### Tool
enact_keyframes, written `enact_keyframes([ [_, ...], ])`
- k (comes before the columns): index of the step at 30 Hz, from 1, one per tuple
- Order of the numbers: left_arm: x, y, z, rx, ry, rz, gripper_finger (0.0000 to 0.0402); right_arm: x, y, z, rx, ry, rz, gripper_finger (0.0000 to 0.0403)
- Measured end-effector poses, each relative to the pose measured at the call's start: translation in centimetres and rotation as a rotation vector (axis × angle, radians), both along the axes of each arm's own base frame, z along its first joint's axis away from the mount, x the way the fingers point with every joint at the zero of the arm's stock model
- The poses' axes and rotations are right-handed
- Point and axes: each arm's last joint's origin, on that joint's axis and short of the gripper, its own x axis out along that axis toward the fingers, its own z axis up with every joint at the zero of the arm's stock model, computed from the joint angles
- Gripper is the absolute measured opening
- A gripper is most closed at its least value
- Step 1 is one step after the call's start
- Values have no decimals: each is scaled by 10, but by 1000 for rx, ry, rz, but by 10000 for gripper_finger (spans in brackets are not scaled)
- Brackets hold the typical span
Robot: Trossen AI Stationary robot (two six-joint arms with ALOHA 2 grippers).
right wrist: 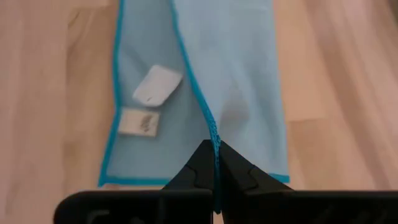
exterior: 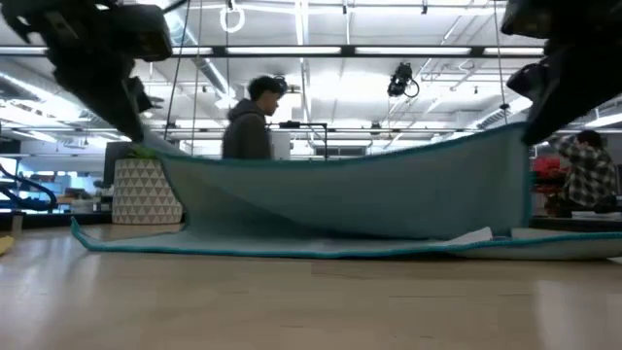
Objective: Fold microfiber towels
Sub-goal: Fold the blue microfiber cloth
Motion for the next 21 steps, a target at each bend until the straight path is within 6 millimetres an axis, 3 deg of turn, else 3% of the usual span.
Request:
enact_keyframes([
  [8, 2, -23, -17, 5, 63, 35, 22, 0, 16, -17, 11, 87, 55, 10],
  [15, 13, -42, -38, -30, 115, -24, 98, 6, 23, -29, 61, 139, 103, 37],
  [21, 9, -43, -35, -118, 139, -18, 184, 6, 25, -24, 135, 121, 86, 108],
])
